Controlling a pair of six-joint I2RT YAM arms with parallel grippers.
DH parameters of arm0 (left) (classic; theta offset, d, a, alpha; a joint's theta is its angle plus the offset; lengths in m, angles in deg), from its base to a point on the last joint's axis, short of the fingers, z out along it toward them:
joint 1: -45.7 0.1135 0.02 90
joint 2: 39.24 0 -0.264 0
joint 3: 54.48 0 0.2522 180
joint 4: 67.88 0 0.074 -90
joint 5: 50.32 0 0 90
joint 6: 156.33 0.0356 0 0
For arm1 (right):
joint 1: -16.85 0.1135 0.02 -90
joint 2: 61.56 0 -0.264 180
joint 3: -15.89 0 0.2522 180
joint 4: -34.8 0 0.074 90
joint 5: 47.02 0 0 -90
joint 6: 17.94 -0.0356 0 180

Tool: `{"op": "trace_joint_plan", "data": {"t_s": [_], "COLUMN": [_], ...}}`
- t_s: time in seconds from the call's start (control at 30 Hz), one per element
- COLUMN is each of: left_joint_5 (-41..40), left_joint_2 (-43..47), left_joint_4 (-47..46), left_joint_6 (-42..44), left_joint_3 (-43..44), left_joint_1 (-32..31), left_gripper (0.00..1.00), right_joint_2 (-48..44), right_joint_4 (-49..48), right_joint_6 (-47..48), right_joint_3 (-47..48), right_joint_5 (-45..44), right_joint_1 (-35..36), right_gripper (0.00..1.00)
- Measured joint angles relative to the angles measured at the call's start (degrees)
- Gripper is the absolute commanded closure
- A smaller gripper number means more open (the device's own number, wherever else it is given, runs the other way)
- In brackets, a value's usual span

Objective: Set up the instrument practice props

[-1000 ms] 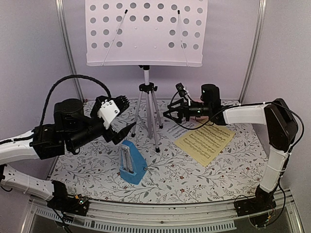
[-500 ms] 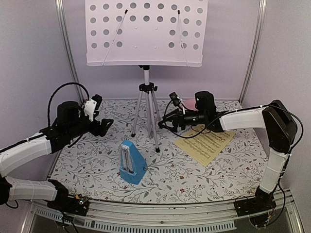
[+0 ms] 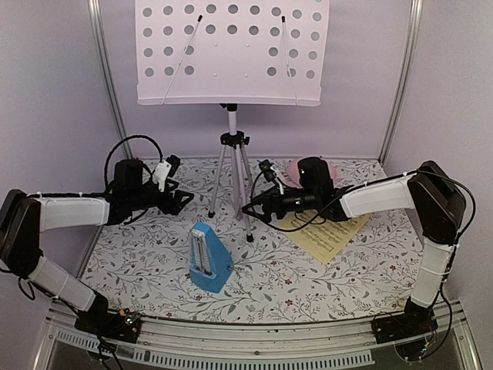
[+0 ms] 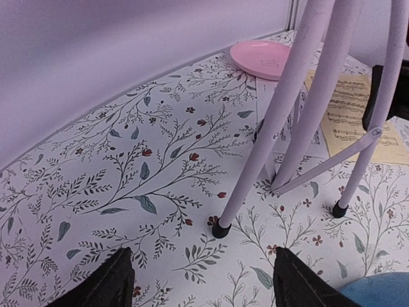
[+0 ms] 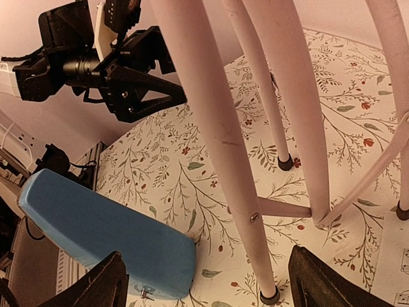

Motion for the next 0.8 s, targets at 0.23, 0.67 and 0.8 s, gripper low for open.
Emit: {"op": "trace_joint_plan", "data": {"t_s": [0.23, 0.67, 0.8], "left_joint_5": [5.6, 10.3, 10.8], "left_joint_2": [-8.1, -20.0, -22.4], "left_joint_4": [-1.4, -1.7, -1.6], "left_joint_6": [2.3, 5.4, 6.3], "left_joint_3": [5.8, 14.8, 17.2], "left_joint_1": [0.0, -1.0, -1.9], "left_gripper": [0.24, 0.32, 0.38], "right_joint_2": [3.4, 6.0, 7.2], "right_joint_4": [-0.3, -0.7, -0.7], "right_joint_6": [-0.3, -1.2, -1.2], "right_joint_3": [0.2, 2.2, 3.1], "right_joint_5": [-1.9, -6.7, -7.9], "right_joint_1": [1.6, 2.2, 2.2], "right_gripper": [0.13, 0.23, 0.29]}}
